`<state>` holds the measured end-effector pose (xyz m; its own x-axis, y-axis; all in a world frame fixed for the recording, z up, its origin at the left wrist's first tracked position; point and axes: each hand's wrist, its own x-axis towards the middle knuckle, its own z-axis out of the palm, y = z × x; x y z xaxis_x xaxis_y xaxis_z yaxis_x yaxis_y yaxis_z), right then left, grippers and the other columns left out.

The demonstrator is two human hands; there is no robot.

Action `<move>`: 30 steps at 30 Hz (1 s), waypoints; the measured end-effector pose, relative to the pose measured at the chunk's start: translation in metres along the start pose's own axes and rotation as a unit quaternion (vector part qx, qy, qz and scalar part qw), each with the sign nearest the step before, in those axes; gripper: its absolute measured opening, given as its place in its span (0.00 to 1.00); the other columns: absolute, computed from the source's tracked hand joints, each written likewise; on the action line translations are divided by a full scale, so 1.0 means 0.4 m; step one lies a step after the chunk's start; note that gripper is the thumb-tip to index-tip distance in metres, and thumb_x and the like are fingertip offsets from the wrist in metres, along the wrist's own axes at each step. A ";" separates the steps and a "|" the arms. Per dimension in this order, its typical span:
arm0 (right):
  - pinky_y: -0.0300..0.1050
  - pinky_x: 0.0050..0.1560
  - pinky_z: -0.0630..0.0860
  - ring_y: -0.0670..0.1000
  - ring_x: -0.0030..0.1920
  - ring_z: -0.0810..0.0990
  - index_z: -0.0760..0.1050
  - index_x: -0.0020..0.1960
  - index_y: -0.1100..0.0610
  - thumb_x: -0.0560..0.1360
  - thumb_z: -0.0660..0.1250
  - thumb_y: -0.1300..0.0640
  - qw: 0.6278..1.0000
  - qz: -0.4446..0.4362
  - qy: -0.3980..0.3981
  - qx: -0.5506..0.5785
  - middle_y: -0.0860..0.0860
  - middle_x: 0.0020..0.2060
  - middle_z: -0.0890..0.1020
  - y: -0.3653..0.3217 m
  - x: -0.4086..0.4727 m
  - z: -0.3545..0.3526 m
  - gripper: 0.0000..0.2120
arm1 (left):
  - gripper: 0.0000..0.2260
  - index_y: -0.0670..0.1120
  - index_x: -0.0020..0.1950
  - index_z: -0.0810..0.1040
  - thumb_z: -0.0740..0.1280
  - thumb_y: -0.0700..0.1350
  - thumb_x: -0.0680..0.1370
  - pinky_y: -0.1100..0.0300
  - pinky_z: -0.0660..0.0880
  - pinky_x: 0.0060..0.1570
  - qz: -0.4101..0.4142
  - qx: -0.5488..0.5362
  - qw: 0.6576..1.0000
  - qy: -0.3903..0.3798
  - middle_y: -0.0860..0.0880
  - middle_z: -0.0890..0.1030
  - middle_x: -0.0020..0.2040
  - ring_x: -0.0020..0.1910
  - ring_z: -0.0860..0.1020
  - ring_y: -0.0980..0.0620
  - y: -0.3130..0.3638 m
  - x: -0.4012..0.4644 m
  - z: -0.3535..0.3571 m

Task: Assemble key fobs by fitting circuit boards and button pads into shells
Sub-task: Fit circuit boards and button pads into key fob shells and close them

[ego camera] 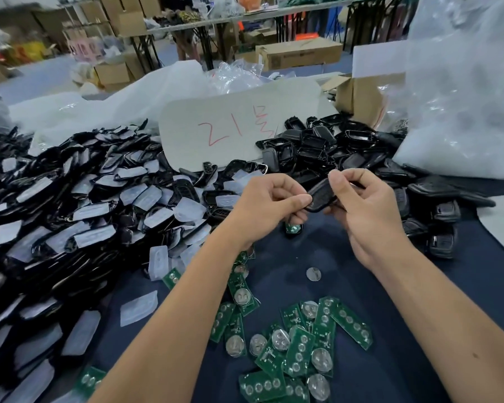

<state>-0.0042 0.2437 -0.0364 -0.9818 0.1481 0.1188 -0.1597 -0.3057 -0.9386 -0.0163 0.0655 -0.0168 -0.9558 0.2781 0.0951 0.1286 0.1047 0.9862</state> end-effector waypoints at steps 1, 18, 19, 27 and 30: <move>0.44 0.41 0.81 0.52 0.41 0.80 0.80 0.47 0.53 0.69 0.78 0.44 0.999 0.012 -0.011 0.031 0.57 0.41 0.82 -0.004 0.000 -0.001 0.15 | 0.02 0.38 0.47 0.80 0.70 0.34 0.80 0.62 0.80 0.37 0.003 -0.013 1.000 0.006 0.43 0.84 0.36 0.34 0.83 0.50 0.002 -0.001 0.005; 0.40 0.41 0.82 0.49 0.38 0.84 0.87 0.40 0.56 0.69 0.72 0.63 0.986 0.061 -0.087 0.127 0.53 0.39 0.87 -0.025 -0.005 -0.001 0.06 | 0.07 0.39 0.51 0.82 0.69 0.28 0.78 0.54 0.84 0.49 -0.021 -0.119 0.993 0.001 0.45 0.85 0.40 0.45 0.86 0.44 0.029 -0.018 0.017; 0.40 0.41 0.81 0.48 0.38 0.84 0.87 0.40 0.56 0.69 0.72 0.63 0.987 0.057 -0.084 0.128 0.53 0.39 0.87 -0.026 -0.004 0.000 0.06 | 0.07 0.39 0.51 0.82 0.69 0.29 0.78 0.53 0.84 0.49 -0.019 -0.113 0.993 0.003 0.45 0.85 0.40 0.45 0.86 0.44 0.032 -0.016 0.019; 0.41 0.46 0.83 0.49 0.44 0.86 0.82 0.56 0.56 0.72 0.75 0.67 0.996 0.020 -0.002 0.088 0.52 0.44 0.88 -0.006 -0.007 0.001 0.14 | 0.09 0.42 0.46 0.80 0.69 0.28 0.78 0.52 0.84 0.49 0.002 -0.002 0.998 0.064 0.51 0.78 0.34 0.39 0.80 0.53 0.031 -0.005 0.057; 0.38 0.45 0.82 0.47 0.43 0.87 0.82 0.55 0.58 0.67 0.75 0.63 0.989 0.047 -0.021 0.138 0.52 0.43 0.89 -0.011 -0.002 -0.006 0.17 | 0.10 0.42 0.46 0.80 0.67 0.28 0.80 0.55 0.84 0.47 0.000 -0.011 0.999 0.048 0.51 0.77 0.35 0.37 0.79 0.56 0.036 -0.005 0.060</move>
<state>-0.0025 0.2470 -0.0333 -0.9960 0.0705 0.0541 -0.0844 -0.5616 -0.8231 -0.0063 0.0892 -0.0062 -0.9767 0.1861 0.1068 0.1242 0.0843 0.9887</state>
